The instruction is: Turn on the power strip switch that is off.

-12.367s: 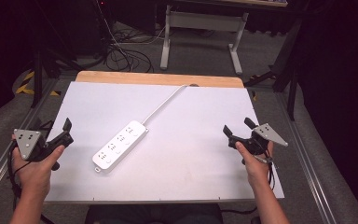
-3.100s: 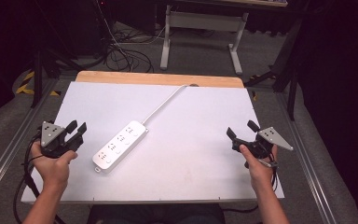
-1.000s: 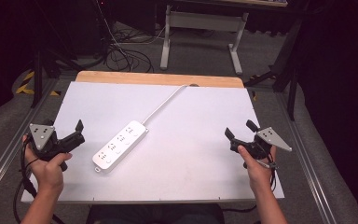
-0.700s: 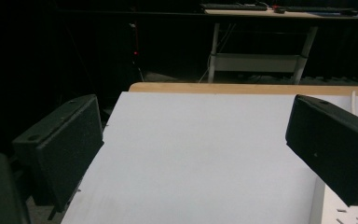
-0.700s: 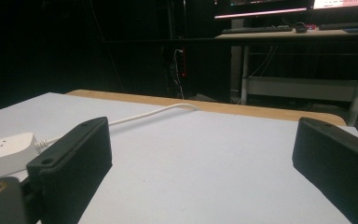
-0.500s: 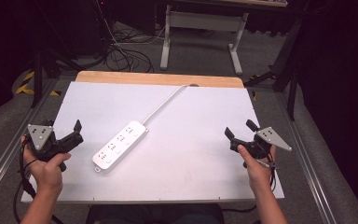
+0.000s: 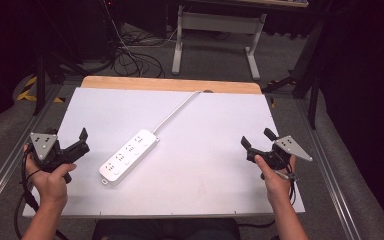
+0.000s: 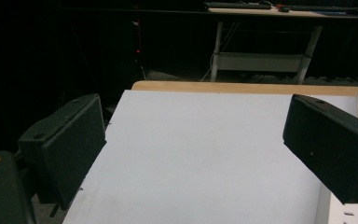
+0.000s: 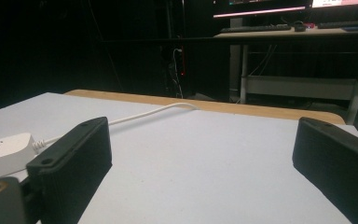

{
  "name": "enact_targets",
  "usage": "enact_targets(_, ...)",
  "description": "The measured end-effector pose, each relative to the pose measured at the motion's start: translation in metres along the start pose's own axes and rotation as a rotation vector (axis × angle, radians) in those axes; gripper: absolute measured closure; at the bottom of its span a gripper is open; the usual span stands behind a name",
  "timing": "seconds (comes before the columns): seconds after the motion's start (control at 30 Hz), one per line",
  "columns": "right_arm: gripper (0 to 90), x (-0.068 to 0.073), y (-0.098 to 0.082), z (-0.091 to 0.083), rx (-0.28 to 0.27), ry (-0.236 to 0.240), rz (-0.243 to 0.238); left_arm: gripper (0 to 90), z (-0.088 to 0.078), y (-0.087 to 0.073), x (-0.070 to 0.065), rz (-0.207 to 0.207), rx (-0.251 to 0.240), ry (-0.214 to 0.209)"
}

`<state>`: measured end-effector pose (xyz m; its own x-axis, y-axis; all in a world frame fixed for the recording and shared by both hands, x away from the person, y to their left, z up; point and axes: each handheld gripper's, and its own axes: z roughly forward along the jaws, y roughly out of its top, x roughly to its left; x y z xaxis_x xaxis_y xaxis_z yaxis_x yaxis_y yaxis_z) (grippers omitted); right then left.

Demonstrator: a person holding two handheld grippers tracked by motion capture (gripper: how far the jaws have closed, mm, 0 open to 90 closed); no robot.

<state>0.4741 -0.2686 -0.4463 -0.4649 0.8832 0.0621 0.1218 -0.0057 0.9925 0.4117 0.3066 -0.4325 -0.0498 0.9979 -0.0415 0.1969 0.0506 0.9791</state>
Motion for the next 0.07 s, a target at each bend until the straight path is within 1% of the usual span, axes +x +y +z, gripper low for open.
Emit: enact_targets(0.07, 5.2, -0.0006, -0.0006, 0.0004, 0.005, -0.001, -0.002, 6.7, 0.0008, 0.0003, 0.0003, 0.008, 0.004, -0.002)
